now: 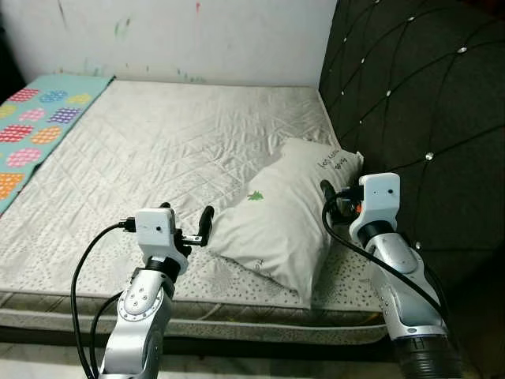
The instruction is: Clean up the room
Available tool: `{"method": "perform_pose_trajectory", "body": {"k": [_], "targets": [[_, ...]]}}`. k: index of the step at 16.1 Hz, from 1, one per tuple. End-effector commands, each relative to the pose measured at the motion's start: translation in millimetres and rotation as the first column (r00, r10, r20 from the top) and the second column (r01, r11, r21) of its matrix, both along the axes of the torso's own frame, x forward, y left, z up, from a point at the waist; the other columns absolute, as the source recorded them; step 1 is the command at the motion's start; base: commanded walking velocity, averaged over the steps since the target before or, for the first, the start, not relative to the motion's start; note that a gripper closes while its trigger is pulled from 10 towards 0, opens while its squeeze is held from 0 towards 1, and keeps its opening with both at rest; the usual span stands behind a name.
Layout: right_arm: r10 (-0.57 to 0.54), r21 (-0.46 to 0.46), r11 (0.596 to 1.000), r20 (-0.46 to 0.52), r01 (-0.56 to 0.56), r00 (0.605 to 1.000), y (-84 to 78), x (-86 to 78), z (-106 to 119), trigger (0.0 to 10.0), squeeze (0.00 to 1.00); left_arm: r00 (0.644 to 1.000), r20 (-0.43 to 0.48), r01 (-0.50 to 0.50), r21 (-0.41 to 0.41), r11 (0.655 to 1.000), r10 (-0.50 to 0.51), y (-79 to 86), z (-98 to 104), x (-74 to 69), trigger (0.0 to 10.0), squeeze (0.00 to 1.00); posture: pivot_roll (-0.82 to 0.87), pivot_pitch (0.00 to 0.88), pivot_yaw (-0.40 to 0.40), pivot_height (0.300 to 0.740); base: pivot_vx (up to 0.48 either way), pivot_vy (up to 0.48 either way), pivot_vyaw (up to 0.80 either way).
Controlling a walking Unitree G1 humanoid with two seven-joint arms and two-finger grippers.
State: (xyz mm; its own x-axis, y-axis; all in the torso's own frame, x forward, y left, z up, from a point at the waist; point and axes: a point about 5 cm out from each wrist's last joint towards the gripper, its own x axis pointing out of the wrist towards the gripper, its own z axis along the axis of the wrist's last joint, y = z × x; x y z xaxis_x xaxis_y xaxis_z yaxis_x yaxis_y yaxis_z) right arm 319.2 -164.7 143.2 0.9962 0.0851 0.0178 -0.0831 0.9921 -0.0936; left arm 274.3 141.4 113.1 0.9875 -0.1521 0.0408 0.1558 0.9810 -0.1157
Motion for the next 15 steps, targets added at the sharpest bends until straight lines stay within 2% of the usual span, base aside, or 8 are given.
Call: {"method": "perform_pose_trajectory", "body": {"k": [1,7,12,15], "targets": [[0.002,0.012,1.000,0.020,-0.002,1.000,0.5,-0.7,5,10.0,0.00,1.000,0.005,0.001,0.002,1.000,-0.001,2.5,3,1.4,10.0,0.00,-0.06,0.030,0.008,0.740,0.292,0.000,0.00],[-0.010,0.019,1.000,0.018,0.010,1.000,-1.0,-0.2,4,10.0,0.00,1.000,-0.003,0.030,-0.012,0.999,-0.030,-6.3,2,0.2,10.0,0.00,-0.06,0.029,0.015,0.740,0.317,0.000,0.00],[-0.019,0.021,1.000,0.017,0.019,1.000,-1.3,-0.3,2,10.0,0.00,1.000,0.000,0.027,-0.022,0.999,-0.027,-6.2,3,1.6,10.0,0.00,-0.05,0.026,0.021,0.740,0.301,0.000,0.00],[-0.027,0.017,0.999,0.016,0.027,1.000,-3.5,-0.2,0,10.0,0.00,0.999,-0.012,0.038,-0.054,0.998,-0.039,-9.7,2,1.3,10.0,0.00,-0.06,0.024,0.024,0.740,0.000,0.000,0.00]]}}
